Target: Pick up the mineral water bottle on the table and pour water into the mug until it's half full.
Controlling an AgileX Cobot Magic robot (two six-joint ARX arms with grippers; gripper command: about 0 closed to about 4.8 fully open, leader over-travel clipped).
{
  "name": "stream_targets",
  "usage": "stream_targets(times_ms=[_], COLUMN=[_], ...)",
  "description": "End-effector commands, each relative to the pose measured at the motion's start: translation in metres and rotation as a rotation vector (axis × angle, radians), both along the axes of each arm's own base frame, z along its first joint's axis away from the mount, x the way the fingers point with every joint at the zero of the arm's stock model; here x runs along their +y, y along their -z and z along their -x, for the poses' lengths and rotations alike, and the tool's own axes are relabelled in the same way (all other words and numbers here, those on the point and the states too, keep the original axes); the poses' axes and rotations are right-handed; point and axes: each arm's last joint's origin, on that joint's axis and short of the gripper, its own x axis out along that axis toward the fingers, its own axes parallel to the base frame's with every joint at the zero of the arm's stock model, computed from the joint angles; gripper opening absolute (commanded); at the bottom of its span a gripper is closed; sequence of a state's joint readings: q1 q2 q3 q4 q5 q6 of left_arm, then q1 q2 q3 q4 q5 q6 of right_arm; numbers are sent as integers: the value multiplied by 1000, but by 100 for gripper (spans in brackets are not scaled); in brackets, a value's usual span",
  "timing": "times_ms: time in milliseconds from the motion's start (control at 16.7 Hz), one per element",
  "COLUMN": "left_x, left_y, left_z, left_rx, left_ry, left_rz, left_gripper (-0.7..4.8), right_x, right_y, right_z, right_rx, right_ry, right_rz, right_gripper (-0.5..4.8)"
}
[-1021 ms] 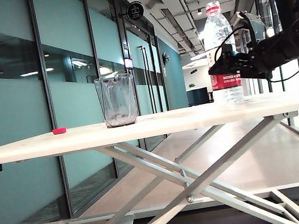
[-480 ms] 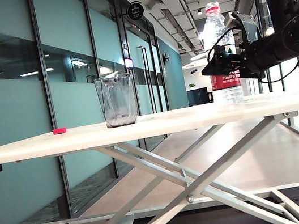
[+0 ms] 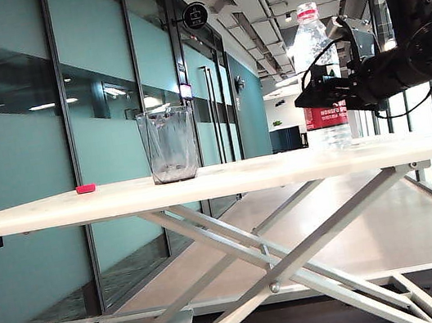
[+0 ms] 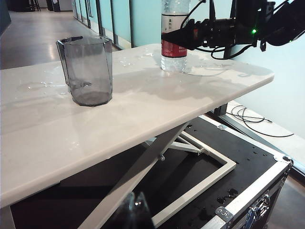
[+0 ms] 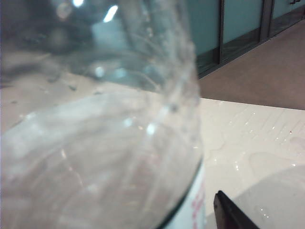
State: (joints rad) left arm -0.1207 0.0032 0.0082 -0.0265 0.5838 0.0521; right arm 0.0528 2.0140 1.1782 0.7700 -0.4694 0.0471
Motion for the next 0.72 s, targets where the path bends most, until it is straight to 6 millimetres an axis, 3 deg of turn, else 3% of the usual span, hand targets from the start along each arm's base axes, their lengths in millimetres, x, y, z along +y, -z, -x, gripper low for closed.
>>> stream_targets(times_ms=[60,180,420,480,720], left_x=[0,0,0,0,0], left_y=[-1,-1,1,2,2], left_z=[0,0,0,0,0], left_rx=[-6,-2,16,21,23], left_ry=[6,6,6,6,6], left_rz=[0,0,-2,-3,-4], left_gripper=[-5,-5,-5,-5,-5], right_x=[0,0,1,1,6], right_y=[-4,-4,-4,-4,-5], right_z=[0,0,0,1,2], right_rx=[-27,-28,-19,-15,-33], right_ry=[-5,-5,-15,-32,-50], right_rz=[0,1,-5,-7,42], right_gripper=[463,300,252,202,197])
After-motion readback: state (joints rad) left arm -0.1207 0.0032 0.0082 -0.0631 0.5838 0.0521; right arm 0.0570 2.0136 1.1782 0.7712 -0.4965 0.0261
